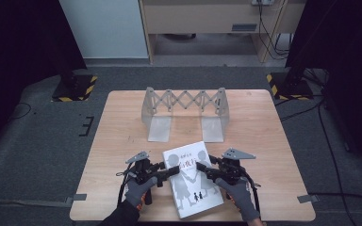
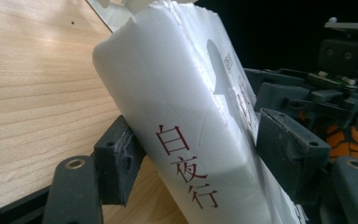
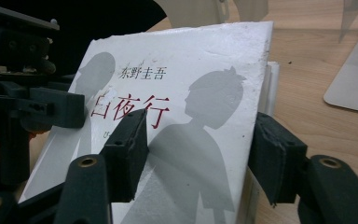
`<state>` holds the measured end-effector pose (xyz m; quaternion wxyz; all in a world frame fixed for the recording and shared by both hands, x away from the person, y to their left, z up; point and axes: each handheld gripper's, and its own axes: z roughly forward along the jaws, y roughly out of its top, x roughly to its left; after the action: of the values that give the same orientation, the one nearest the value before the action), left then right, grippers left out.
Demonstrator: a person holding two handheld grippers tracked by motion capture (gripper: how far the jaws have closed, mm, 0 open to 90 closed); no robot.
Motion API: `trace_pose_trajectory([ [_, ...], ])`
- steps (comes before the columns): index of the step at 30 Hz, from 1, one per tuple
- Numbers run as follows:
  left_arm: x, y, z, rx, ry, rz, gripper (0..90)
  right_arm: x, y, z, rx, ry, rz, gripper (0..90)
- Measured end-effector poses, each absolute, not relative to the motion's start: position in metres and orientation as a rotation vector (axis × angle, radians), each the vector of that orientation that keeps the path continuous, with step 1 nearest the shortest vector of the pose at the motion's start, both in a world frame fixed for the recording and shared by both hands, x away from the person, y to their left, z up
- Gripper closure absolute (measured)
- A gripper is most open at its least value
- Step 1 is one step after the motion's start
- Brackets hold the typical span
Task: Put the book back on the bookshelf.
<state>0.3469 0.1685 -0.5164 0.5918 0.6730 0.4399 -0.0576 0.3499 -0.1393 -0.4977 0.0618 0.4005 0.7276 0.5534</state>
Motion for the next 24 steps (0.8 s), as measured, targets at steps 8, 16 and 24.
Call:
trace_pose_trajectory([
  [8,0.355,0.160,-0.516,1.556,0.983,-0.172,30.5,0.350,-0.138,-0.495,1.176,2.205,1.706,46.2],
  [16,0.357,0.161,-0.509,1.511,0.999,-0.230,39.6,0.351,-0.142,-0.491,1.189,2.200,1.736,49.5],
  [24,0.360,0.170,-0.494,1.486,1.014,-0.210,46.2,0.358,-0.192,-0.482,1.317,2.034,1.628,43.0],
])
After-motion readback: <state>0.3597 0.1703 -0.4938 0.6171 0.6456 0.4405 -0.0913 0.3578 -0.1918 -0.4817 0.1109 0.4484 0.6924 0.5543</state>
